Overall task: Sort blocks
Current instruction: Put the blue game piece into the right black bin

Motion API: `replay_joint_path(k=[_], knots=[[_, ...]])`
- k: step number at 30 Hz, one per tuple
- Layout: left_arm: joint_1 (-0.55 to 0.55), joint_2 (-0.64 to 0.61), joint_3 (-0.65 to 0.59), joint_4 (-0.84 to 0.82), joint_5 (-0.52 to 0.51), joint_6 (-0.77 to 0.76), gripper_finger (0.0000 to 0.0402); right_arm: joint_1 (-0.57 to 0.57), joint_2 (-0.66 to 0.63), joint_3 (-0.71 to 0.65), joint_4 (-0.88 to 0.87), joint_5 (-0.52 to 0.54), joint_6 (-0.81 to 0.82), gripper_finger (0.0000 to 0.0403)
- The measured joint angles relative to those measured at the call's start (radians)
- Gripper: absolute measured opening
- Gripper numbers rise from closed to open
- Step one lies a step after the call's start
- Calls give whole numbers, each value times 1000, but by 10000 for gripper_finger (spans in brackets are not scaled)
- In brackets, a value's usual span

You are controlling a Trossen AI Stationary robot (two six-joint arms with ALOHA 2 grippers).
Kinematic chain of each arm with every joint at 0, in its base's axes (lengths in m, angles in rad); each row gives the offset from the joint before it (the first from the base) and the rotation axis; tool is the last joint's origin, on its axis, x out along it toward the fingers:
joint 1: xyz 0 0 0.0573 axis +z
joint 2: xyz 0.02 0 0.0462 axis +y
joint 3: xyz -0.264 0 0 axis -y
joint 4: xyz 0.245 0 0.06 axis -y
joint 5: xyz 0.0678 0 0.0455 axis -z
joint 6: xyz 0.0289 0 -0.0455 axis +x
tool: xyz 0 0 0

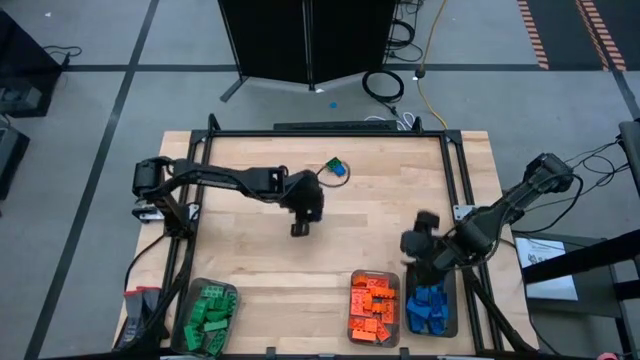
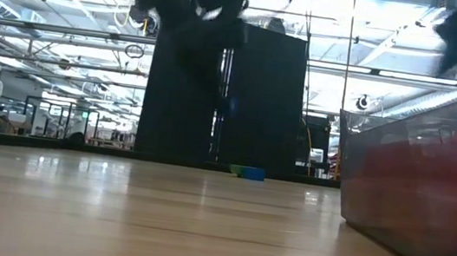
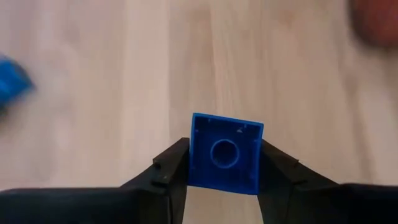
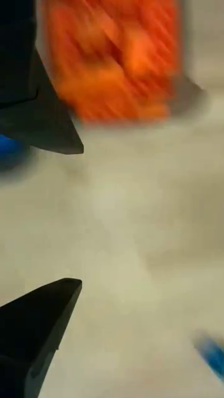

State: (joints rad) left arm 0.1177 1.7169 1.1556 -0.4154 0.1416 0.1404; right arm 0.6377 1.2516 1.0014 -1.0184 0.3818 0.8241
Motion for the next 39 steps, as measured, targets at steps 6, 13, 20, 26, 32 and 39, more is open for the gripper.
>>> replay_joint_path(k=[6,13,20,26,32,39], knots=[[1,-31,200,42,3,-106,136,-130,0,253,-138,456,-338,338],[1,-32,434,176,29,-187,137,-260,-1,498,90,690,-948,338],[1,-31,553,321,144,-363,137,-268,-1,593,546,656,-1526,338],[1,-31,583,439,176,-509,137,-219,-1,617,702,600,-1686,338],[27,-31,582,570,205,-669,137,-175,15,617,587,653,-1726,338],[40,-31,583,591,205,-711,137,-175,60,617,609,665,-1755,338]])
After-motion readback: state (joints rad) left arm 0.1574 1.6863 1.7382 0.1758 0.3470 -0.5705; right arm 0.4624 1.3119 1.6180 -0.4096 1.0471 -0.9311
